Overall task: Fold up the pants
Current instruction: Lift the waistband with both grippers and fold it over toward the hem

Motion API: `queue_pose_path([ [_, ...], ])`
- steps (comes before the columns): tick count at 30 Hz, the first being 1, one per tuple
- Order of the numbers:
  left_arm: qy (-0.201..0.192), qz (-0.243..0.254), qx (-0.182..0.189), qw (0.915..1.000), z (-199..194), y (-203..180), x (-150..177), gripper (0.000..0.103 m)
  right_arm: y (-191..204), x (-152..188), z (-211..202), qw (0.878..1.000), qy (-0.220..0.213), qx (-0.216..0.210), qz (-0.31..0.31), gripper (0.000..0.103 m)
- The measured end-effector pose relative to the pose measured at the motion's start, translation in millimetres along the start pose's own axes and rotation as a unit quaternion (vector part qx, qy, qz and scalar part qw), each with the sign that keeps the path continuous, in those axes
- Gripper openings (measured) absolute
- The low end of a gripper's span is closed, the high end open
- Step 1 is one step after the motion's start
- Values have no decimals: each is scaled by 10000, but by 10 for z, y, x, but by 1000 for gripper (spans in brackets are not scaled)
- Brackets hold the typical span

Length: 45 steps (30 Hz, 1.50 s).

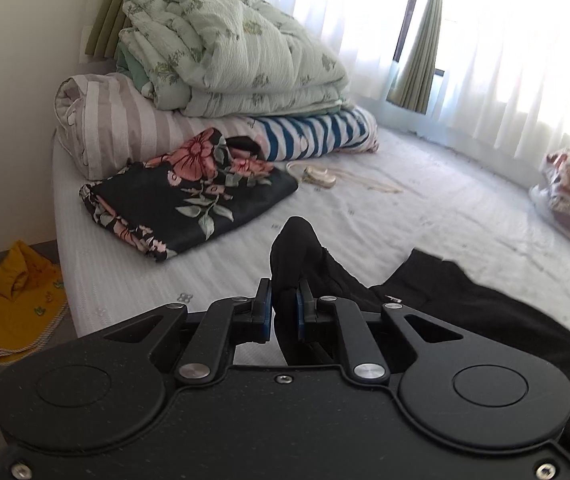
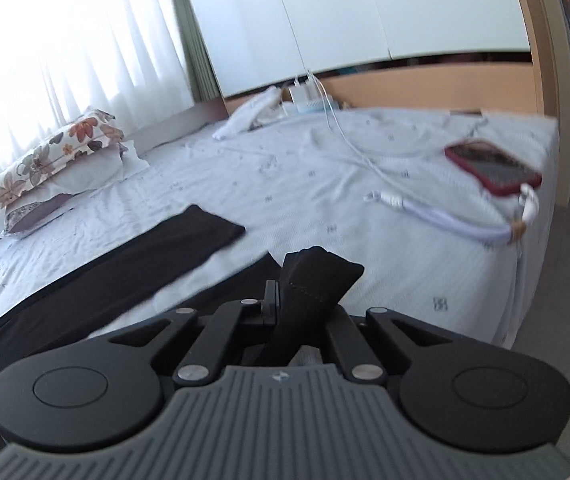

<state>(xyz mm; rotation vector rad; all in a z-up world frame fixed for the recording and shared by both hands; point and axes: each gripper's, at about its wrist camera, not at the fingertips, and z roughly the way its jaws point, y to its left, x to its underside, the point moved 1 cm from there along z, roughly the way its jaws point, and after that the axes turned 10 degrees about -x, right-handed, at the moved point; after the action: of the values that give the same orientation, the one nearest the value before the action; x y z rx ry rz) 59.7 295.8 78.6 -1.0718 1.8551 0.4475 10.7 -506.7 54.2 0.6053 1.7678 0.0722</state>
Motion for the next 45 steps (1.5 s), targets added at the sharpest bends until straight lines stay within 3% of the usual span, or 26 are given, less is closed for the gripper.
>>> queue_pose_path([
  [5,-260,240,-132,9993,-92,122,11,12,22,58,-4,9985,182,151,-499,4],
  [11,207,328,-438,9983,205,266,295,12,-123,328,164,9971,511,363,-437,4],
  [17,-89,887,-705,9935,241,134,508,13,-172,411,210,9962,576,437,-480,4],
  [22,21,909,-849,9922,310,108,576,16,-160,435,220,9951,585,501,-619,6],
  [23,16,940,-927,9912,317,90,592,22,-144,434,217,9949,573,523,-648,12],
  [24,-29,980,-1035,9898,302,65,602,24,-129,426,210,9949,570,509,-664,30],
  [25,-74,994,-1121,9887,283,45,601,31,-108,419,197,9948,565,516,-670,39],
  [26,-119,978,-1191,9880,258,36,584,41,-79,411,178,9948,553,512,-692,51],
  [28,-193,871,-1210,9886,194,42,533,56,12,388,120,9937,461,557,-854,66],
  [30,-301,705,-1107,9909,105,60,459,64,133,362,38,9916,336,612,-1085,68],
  [32,-432,536,-1006,9925,-8,76,376,78,256,332,-55,9901,187,631,-1240,76],
  [34,-630,397,-859,9935,-140,78,301,84,387,297,-162,9895,10,573,-1330,81],
  [39,-953,531,-30,9940,-549,-120,176,89,770,226,-364,9893,-234,25,-1439,88],
  [43,-874,1048,1054,9850,-844,-446,300,84,1176,352,-383,9848,-89,-636,-1615,90],
  [45,-713,1416,1653,9734,-978,-647,437,60,1420,500,-360,9792,24,-927,-1803,90],
])
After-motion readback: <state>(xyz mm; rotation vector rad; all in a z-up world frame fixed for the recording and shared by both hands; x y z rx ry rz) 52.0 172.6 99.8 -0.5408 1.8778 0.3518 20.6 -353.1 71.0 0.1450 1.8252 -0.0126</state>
